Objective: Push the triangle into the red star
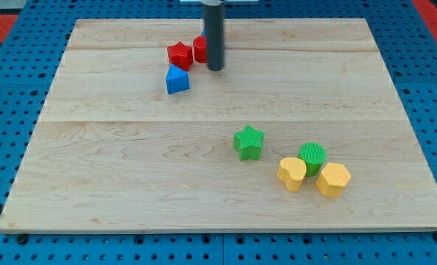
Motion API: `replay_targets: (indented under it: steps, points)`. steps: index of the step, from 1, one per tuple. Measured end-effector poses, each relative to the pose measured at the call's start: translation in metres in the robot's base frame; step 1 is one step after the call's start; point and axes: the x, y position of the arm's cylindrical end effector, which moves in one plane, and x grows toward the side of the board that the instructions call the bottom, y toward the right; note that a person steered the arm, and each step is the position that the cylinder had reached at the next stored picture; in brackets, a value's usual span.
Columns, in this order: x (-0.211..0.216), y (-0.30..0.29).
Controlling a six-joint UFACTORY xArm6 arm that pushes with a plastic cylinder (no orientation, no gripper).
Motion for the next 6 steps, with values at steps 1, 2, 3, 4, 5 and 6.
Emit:
replay_targets:
  steps: [1, 2, 3, 4, 5, 6]
  points:
    - [0.021, 0.076]
    - [0.057, 0.017]
    - [0.066, -0.071]
    - [0.051, -0.096]
    - [0.001, -0.081]
    - [0.002, -0.052]
